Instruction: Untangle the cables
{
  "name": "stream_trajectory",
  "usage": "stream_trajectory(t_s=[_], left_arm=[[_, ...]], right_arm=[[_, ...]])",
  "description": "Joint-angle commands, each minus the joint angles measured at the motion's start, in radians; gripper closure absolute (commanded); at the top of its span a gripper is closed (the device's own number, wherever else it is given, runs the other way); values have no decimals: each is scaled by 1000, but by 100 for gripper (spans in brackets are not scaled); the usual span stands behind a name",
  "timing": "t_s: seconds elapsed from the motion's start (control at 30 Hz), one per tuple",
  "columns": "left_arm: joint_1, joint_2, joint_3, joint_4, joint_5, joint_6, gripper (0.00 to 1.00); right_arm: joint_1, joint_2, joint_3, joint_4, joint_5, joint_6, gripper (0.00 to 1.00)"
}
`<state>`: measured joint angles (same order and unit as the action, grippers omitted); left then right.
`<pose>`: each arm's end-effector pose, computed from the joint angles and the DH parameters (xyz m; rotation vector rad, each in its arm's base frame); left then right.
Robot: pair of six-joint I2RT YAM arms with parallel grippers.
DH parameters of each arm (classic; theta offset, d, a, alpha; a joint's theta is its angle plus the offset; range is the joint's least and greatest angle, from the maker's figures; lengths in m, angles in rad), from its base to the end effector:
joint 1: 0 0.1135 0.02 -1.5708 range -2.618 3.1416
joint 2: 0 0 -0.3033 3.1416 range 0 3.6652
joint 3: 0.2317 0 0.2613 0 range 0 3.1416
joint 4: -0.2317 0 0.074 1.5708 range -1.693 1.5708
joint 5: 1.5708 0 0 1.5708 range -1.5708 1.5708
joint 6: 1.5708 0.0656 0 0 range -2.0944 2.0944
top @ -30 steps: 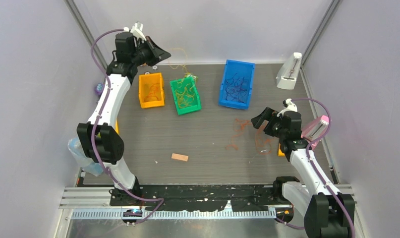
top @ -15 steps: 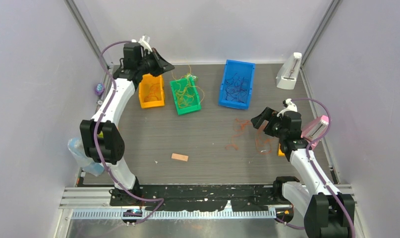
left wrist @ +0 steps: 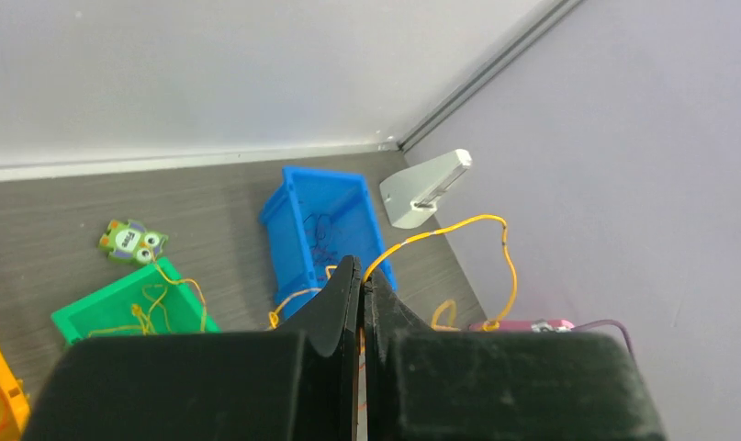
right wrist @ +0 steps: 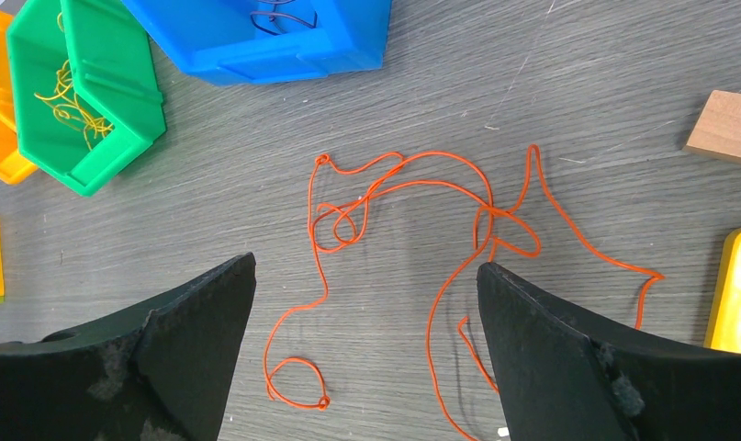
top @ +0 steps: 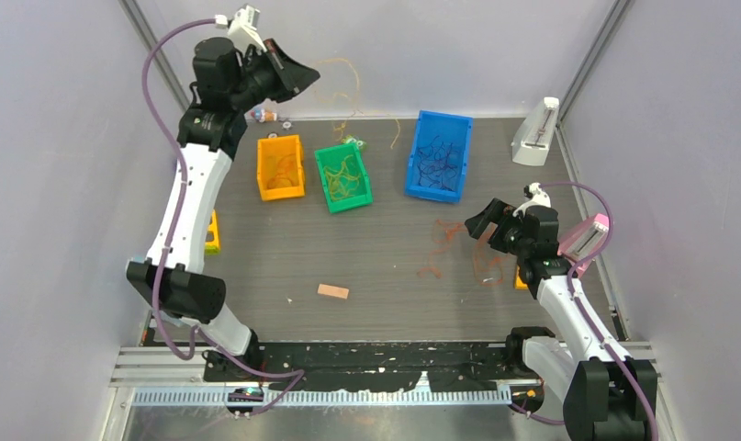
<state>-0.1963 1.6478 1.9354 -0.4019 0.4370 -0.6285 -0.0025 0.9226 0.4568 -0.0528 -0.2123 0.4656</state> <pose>0.3896 -0.1058 0.5304 -0.0365 1.7724 -0.9754 0.2111 0.0133 0.2262 0.3627 2.0847 0.5005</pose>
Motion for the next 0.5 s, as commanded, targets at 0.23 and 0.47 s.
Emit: stream_trajectory(t_s=[0.23, 0.47], left_arm=[[-4, -19, -134, 77, 18, -14, 100], [24, 27, -358, 193, -9, -30, 100]], right_arm=[[2, -20, 24, 32, -12, -6, 5], [2, -28, 22, 30, -13, -5, 5]])
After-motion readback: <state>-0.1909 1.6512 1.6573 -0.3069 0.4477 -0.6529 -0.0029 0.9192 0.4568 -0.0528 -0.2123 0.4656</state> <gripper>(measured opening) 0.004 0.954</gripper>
